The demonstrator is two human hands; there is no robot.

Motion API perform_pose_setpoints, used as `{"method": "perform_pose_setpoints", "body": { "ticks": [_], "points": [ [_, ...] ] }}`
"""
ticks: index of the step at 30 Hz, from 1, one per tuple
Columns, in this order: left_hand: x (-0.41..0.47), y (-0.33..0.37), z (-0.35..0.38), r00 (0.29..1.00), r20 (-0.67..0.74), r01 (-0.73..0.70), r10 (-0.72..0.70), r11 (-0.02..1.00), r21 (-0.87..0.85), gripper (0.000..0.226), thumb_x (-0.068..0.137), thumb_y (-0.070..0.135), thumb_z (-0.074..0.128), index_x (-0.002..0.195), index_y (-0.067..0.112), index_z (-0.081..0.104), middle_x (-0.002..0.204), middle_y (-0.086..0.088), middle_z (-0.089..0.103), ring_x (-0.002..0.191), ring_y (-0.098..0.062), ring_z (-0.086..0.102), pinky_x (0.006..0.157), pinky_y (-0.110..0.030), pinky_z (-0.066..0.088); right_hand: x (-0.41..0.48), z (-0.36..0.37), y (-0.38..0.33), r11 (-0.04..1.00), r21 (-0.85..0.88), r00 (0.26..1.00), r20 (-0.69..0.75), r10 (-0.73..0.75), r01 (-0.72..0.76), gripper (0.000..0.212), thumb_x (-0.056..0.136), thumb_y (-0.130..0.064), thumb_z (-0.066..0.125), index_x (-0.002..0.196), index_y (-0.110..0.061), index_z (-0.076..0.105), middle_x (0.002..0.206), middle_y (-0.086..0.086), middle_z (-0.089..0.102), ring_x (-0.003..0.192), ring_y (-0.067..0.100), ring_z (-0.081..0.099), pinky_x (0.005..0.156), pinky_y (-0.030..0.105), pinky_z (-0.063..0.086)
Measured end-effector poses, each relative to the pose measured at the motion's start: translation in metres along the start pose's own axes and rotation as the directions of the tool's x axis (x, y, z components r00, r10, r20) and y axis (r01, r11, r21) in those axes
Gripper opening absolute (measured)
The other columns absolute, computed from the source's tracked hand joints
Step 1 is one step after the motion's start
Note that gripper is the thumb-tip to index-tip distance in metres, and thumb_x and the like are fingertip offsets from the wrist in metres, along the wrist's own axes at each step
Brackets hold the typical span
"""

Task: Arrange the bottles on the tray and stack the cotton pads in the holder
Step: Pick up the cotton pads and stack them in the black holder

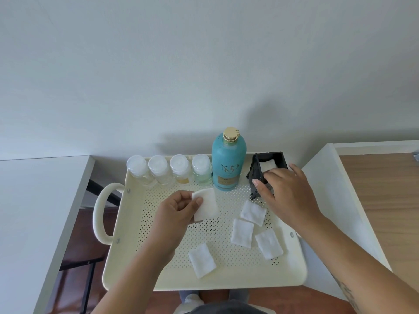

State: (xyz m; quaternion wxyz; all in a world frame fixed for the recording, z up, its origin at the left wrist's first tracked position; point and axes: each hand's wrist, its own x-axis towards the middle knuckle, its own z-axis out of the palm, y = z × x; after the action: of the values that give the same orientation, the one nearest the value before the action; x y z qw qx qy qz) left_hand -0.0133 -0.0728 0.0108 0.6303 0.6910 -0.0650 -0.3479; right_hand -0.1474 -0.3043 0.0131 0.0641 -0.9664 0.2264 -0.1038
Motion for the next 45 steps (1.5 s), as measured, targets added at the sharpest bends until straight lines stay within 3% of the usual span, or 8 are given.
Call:
{"method": "perform_pose_setpoints", "body": {
  "ticks": [8,13,17,24,31,34,39,45],
  "points": [
    [-0.001,0.021,0.03,0.996,0.074,-0.034,0.041,0.996,-0.087,0.003,0.089,0.015,0.069,0.09,0.013,0.071,0.086,-0.009,0.077,0.081,-0.02,0.072,0.07,-0.031,0.06,-0.01,-0.032,-0.028,0.938,0.333,0.955,-0.237,0.176,-0.091,0.03,0.091,-0.044,0.05,0.096,-0.02,0.068,0.095,-0.009,0.069,0.093,0.018,0.062,0.083,0.034,0.034],
    [-0.002,0.033,0.052,0.988,0.142,-0.05,0.06,0.996,-0.076,0.008,0.088,0.017,0.071,0.094,0.012,0.072,0.091,-0.009,0.075,0.081,-0.021,0.07,0.075,-0.038,0.059,-0.021,-0.041,-0.056,0.569,0.76,0.949,0.232,0.214,-0.314,0.029,0.08,-0.058,0.06,0.1,-0.037,0.061,0.095,-0.015,0.066,0.095,0.008,0.058,0.08,0.025,0.048],
    [-0.002,0.033,0.059,0.983,0.166,-0.081,0.082,0.997,-0.015,0.007,0.087,0.021,0.073,0.094,0.019,0.074,0.093,-0.007,0.076,0.079,-0.017,0.07,0.072,-0.032,0.059,-0.023,-0.04,-0.056,0.438,0.809,0.918,0.314,0.241,-0.391,0.015,0.089,-0.04,0.063,0.088,-0.025,0.066,0.081,0.001,0.067,0.076,0.019,0.063,0.065,0.033,0.051],
    [0.002,0.016,0.036,0.996,0.051,-0.081,0.07,0.96,0.266,0.015,0.082,0.031,0.075,0.095,0.035,0.07,0.089,0.009,0.073,0.072,-0.007,0.065,0.066,-0.019,0.054,0.005,-0.042,-0.009,0.59,0.725,0.909,0.118,0.4,-0.354,0.012,0.089,-0.029,0.067,0.079,-0.022,0.067,0.058,-0.016,0.058,0.053,-0.003,0.048,0.051,0.008,0.036],
    [-0.002,-0.022,-0.002,0.998,0.02,0.032,-0.054,0.817,0.576,0.016,0.084,0.04,0.072,0.096,0.036,0.064,0.09,0.014,0.071,0.071,-0.001,0.065,0.058,-0.011,0.045,0.029,-0.026,0.02,0.698,0.58,0.894,0.131,0.428,-0.419,0.009,0.087,-0.027,0.069,0.081,-0.021,0.066,0.069,-0.011,0.059,0.063,0.003,0.053,0.056,0.019,0.037],
    [-0.006,-0.035,-0.012,0.998,0.035,0.009,-0.047,0.713,0.701,0.017,0.085,0.041,0.07,0.1,0.035,0.062,0.093,0.017,0.068,0.074,0.001,0.064,0.063,-0.012,0.045,0.031,-0.02,0.02,0.729,0.546,0.901,0.124,0.417,-0.412,0.009,0.086,-0.026,0.07,0.088,-0.018,0.066,0.073,-0.006,0.062,0.077,0.021,0.057,0.062,0.029,0.042],
    [-0.016,-0.053,-0.026,0.984,0.144,-0.09,-0.105,0.404,0.91,0.032,0.085,0.043,0.068,0.113,0.034,0.058,0.108,0.017,0.059,0.095,-0.004,0.056,0.081,-0.023,0.047,0.022,-0.016,0.011,0.896,0.356,0.926,-0.162,0.34,-0.267,0.024,0.09,-0.022,0.064,0.112,-0.012,0.06,0.1,0.004,0.061,0.1,0.03,0.05,0.074,0.039,0.047],
    [-0.018,-0.065,-0.02,0.97,0.21,-0.164,-0.124,0.302,0.939,0.036,0.081,0.044,0.07,0.111,0.033,0.055,0.106,0.016,0.055,0.098,-0.006,0.051,0.078,-0.024,0.047,-0.004,-0.002,0.007,0.983,0.182,0.977,-0.214,0.017,0.023,0.017,0.09,-0.016,0.06,0.102,-0.006,0.066,0.101,0.007,0.066,0.093,0.03,0.062,0.077,0.044,0.05]
  ]
}}
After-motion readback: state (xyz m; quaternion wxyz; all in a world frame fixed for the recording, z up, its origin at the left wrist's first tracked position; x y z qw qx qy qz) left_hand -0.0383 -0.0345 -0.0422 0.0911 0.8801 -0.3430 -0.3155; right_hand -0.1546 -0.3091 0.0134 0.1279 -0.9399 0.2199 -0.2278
